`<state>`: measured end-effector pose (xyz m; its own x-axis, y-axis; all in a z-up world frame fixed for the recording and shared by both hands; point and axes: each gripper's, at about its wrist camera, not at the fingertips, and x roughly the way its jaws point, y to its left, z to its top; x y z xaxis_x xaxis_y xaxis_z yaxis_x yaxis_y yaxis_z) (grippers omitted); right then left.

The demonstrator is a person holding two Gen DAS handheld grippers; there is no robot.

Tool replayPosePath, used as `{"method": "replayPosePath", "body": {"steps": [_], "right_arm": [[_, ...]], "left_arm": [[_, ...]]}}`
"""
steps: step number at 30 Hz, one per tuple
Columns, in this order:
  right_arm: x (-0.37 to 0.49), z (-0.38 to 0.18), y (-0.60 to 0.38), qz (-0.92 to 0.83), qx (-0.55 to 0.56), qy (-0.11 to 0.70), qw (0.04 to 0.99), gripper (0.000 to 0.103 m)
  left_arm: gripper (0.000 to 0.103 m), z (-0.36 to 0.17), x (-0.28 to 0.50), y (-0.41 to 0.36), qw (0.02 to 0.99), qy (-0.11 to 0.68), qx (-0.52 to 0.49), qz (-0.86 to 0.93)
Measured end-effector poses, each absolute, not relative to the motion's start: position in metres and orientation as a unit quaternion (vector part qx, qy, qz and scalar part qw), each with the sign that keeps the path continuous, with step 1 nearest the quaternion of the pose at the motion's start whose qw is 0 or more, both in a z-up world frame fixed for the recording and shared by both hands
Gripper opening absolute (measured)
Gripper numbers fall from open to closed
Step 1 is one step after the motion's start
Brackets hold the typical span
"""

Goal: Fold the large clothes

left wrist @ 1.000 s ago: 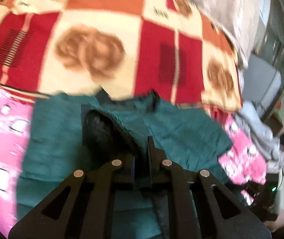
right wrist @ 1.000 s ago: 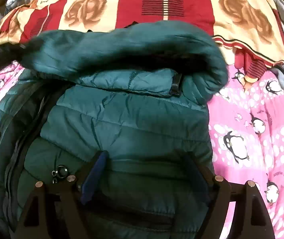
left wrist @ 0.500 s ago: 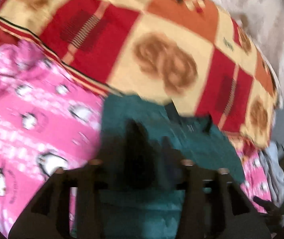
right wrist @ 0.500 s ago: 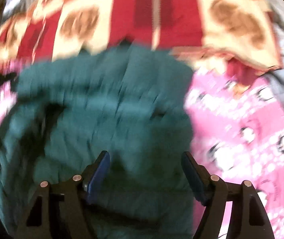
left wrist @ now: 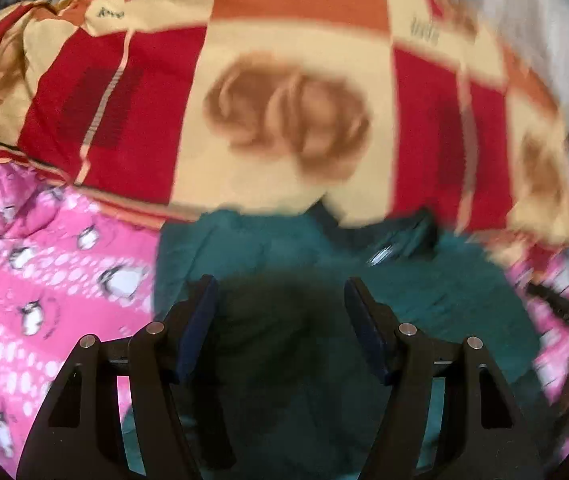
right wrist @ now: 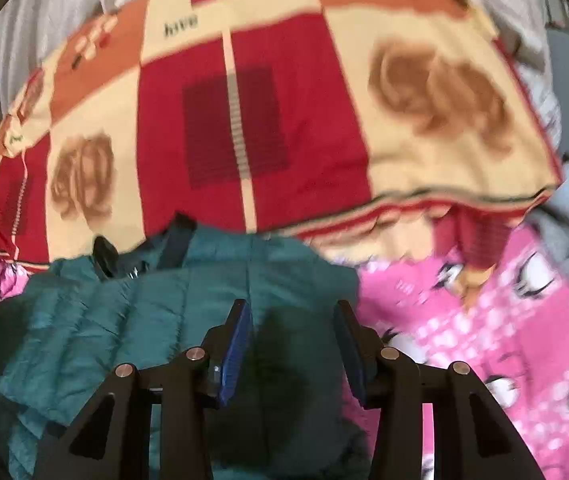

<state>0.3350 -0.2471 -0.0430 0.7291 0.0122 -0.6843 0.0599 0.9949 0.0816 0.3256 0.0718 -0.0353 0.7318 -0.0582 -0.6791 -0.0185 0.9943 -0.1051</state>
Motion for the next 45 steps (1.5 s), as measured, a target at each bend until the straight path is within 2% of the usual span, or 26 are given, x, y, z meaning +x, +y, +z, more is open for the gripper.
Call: {"method": "replayPosePath", "body": {"steps": [2, 3, 8, 13, 17, 18, 21, 23, 25, 28, 31, 33, 36, 41, 45], "right_arm": [[0.346, -0.068, -0.245, 0.0, 0.046, 0.417, 0.908, 0.042], [0.349, -0.081, -0.245, 0.01, 0.044, 0.441, 0.897, 0.043], [0.351, -0.106, -0.254, 0.027, 0.074, 0.471, 0.879, 0.048], [0.352, -0.09, -0.26, 0.016, 0.086, 0.468, 0.879, 0.05], [0.353, -0.051, -0.258, -0.009, 0.086, 0.372, 0.924, 0.05], [0.358, -0.05, -0.257, -0.011, 0.08, 0.37, 0.925, 0.05], [0.384, -0.077, -0.252, -0.02, 0.061, 0.421, 0.905, 0.05], [0.393, -0.108, -0.257, -0.022, 0.07, 0.467, 0.881, 0.057], [0.395, -0.111, -0.263, -0.02, 0.085, 0.475, 0.876, 0.059], [0.393, -0.101, -0.263, -0.026, 0.077, 0.474, 0.877, 0.059], [0.381, -0.067, -0.252, -0.031, 0.057, 0.435, 0.898, 0.058], [0.362, -0.038, -0.233, 0.013, 0.062, 0.399, 0.915, 0.058], [0.342, -0.023, -0.192, 0.082, 0.047, 0.388, 0.917, 0.058], [0.333, -0.078, -0.132, 0.111, -0.039, 0.461, 0.88, 0.066], [0.339, -0.08, -0.138, 0.121, -0.015, 0.469, 0.875, 0.066]], "left_arm": [[0.07, -0.064, 0.334, 0.072, 0.904, 0.426, -0.023, 0.025], [0.07, -0.076, 0.336, 0.077, 0.894, 0.447, -0.041, 0.018], [0.07, -0.082, 0.33, 0.08, 0.892, 0.449, -0.047, 0.021], [0.07, -0.081, 0.324, 0.083, 0.893, 0.446, -0.056, 0.022], [0.07, -0.078, 0.324, 0.081, 0.894, 0.444, -0.05, 0.026], [0.07, -0.077, 0.324, 0.081, 0.894, 0.444, -0.05, 0.025], [0.07, -0.077, 0.324, 0.082, 0.895, 0.442, -0.053, 0.023], [0.072, -0.077, 0.324, 0.081, 0.896, 0.441, -0.052, 0.02], [0.073, -0.078, 0.325, 0.08, 0.896, 0.441, -0.05, 0.019], [0.075, -0.078, 0.327, 0.081, 0.894, 0.444, -0.053, 0.016], [0.078, -0.079, 0.328, 0.082, 0.893, 0.447, -0.06, 0.01], [0.078, -0.079, 0.327, 0.082, 0.893, 0.446, -0.063, 0.008], [0.078, -0.079, 0.326, 0.082, 0.894, 0.445, -0.062, 0.008], [0.08, -0.076, 0.323, 0.083, 0.898, 0.434, -0.074, 0.002], [0.079, -0.064, 0.317, 0.087, 0.906, 0.414, -0.085, 0.01]]}}
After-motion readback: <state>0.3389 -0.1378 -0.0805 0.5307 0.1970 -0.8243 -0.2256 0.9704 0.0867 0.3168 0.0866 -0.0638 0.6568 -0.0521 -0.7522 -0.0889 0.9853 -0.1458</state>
